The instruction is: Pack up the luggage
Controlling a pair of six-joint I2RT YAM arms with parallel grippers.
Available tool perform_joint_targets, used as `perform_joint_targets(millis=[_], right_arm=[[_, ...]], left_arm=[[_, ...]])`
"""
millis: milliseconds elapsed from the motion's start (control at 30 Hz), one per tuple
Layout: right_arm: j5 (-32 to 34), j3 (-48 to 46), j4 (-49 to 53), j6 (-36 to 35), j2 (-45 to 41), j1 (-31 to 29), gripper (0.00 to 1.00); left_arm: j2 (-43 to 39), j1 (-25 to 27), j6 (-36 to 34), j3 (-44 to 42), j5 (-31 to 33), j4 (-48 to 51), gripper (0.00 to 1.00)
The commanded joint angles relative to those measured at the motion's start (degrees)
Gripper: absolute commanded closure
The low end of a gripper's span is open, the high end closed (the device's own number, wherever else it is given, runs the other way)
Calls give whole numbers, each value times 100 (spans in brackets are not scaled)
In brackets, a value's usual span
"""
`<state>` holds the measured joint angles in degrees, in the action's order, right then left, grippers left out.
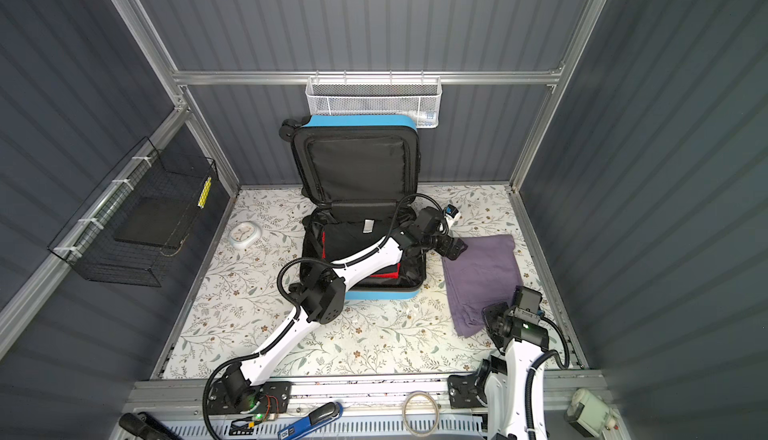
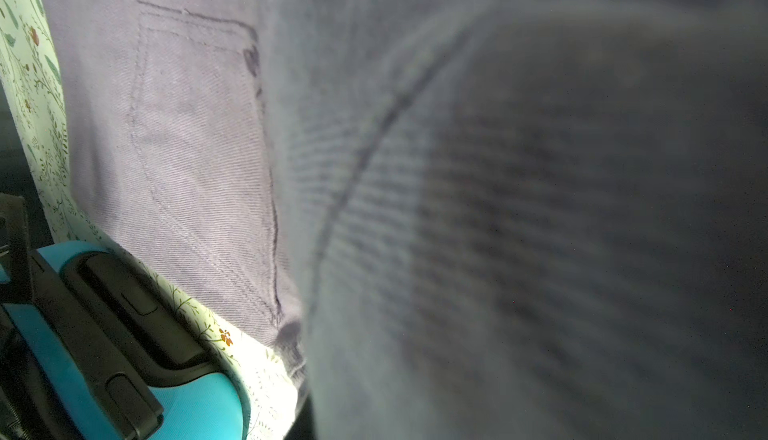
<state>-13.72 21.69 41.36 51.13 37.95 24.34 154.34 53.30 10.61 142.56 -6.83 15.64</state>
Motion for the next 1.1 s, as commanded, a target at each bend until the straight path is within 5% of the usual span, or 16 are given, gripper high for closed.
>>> perform_joint_targets(millis=[0, 300, 500, 733, 900, 1067], right_arm=[[-55, 142, 26, -60, -18, 26, 100], [-210, 114, -107, -23, -18, 27, 100], [-404, 11, -646, 167, 189, 27, 100], [-498, 83, -1523, 318, 1086, 27, 100], [-781, 232, -1998, 347, 1785, 27, 100], [-804, 266, -2010, 375, 1656, 32, 100]], left_arm=[[166, -28, -140, 175, 493, 20, 0], [122, 93, -457, 106, 564, 69, 0], [-596, 237, -443, -494, 322, 154, 0], [-1520, 235, -39, -966, -89, 416, 0], [-1611, 241, 173, -538, -11, 1167, 0], [-1756, 242, 886, -671, -148, 1461, 0]])
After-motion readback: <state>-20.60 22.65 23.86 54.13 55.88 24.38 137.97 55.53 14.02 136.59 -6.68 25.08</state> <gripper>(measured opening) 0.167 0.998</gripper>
